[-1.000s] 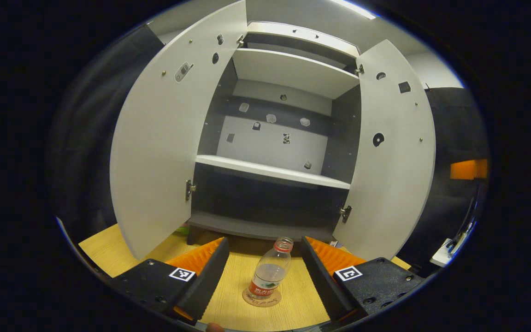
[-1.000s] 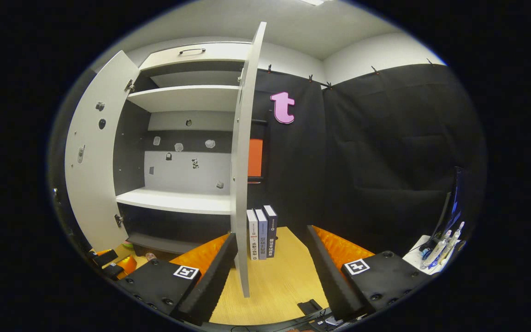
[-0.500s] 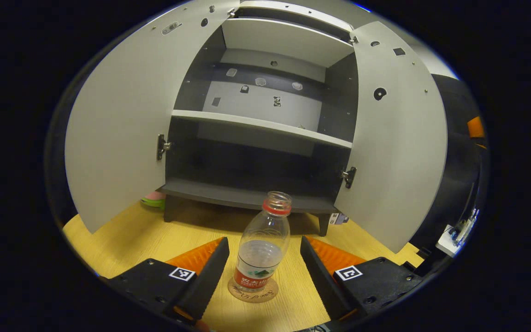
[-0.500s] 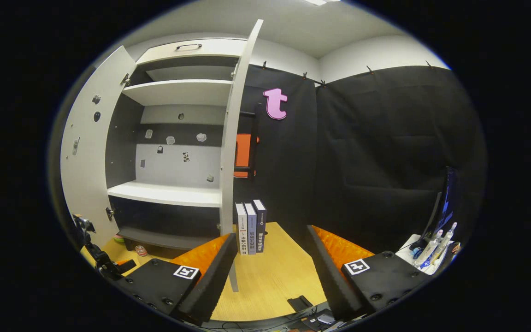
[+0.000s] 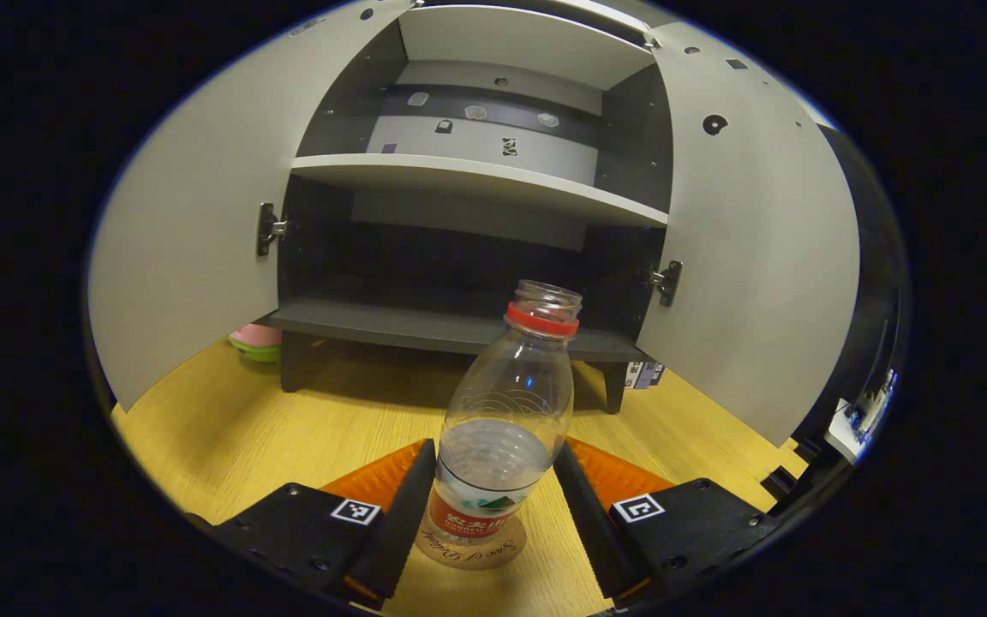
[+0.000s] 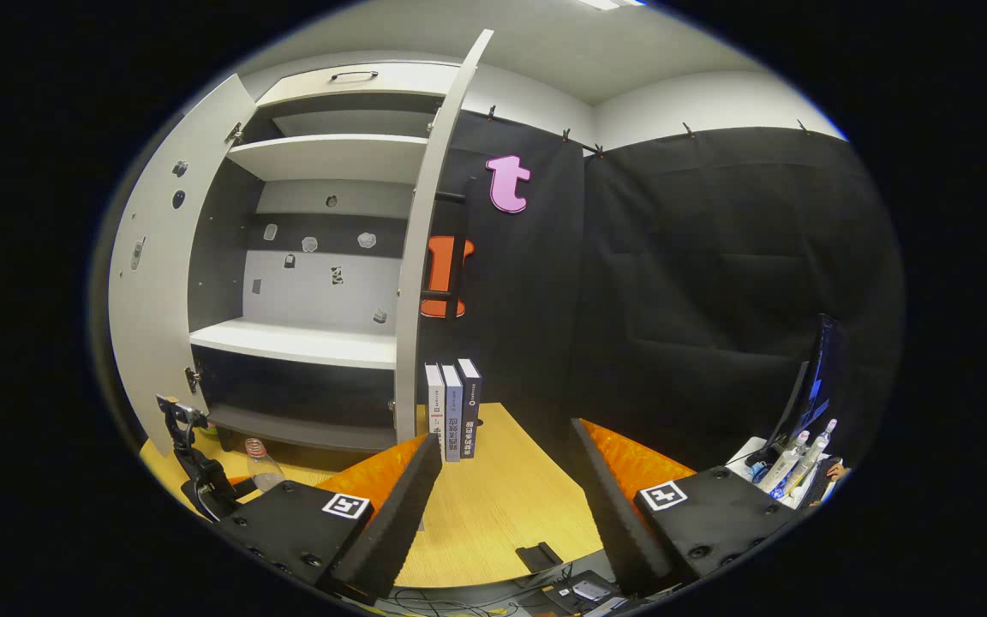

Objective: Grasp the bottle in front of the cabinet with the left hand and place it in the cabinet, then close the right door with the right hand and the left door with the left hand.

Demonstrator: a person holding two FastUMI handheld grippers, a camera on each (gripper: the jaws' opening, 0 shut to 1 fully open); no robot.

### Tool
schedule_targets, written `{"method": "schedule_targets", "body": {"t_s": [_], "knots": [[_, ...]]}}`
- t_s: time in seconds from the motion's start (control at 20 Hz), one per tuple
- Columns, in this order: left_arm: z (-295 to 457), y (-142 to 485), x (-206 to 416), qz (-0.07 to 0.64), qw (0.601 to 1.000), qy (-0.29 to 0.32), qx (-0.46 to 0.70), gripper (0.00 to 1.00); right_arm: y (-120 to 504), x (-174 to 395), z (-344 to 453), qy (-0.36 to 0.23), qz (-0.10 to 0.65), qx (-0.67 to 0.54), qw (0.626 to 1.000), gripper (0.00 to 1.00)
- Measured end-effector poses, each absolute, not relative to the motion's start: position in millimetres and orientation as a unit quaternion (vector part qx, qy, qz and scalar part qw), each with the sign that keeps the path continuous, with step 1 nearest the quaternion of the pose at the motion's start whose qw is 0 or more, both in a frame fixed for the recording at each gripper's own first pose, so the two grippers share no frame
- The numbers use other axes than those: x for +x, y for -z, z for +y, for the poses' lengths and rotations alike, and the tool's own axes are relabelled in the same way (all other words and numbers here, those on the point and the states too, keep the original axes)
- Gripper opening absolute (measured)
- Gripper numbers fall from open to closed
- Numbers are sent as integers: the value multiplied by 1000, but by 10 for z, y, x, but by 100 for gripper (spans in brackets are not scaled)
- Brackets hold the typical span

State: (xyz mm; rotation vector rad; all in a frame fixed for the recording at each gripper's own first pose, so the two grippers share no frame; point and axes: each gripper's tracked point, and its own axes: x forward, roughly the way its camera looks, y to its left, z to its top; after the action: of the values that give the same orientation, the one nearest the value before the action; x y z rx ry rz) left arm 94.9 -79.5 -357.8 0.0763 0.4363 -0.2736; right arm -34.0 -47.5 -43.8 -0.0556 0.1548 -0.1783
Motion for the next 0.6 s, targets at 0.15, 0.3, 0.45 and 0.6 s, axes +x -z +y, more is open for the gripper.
{"method": "schedule_targets", "body": {"t_s": [0.15,0.3,0.45,0.6], "knots": [[-773,3349,950,220,965,135,46,82,426,-275,-436,83,72,-22,994,98],[-763,2989,944,221,964,140,34,82,482,-199,-330,67,75,-15,995,98],[-778,2536,991,222,963,151,35,82,505,-147,-231,53,74,-12,996,98],[-814,1982,1133,202,966,158,33,81,517,-102,-155,42,72,-9,996,98]]}}
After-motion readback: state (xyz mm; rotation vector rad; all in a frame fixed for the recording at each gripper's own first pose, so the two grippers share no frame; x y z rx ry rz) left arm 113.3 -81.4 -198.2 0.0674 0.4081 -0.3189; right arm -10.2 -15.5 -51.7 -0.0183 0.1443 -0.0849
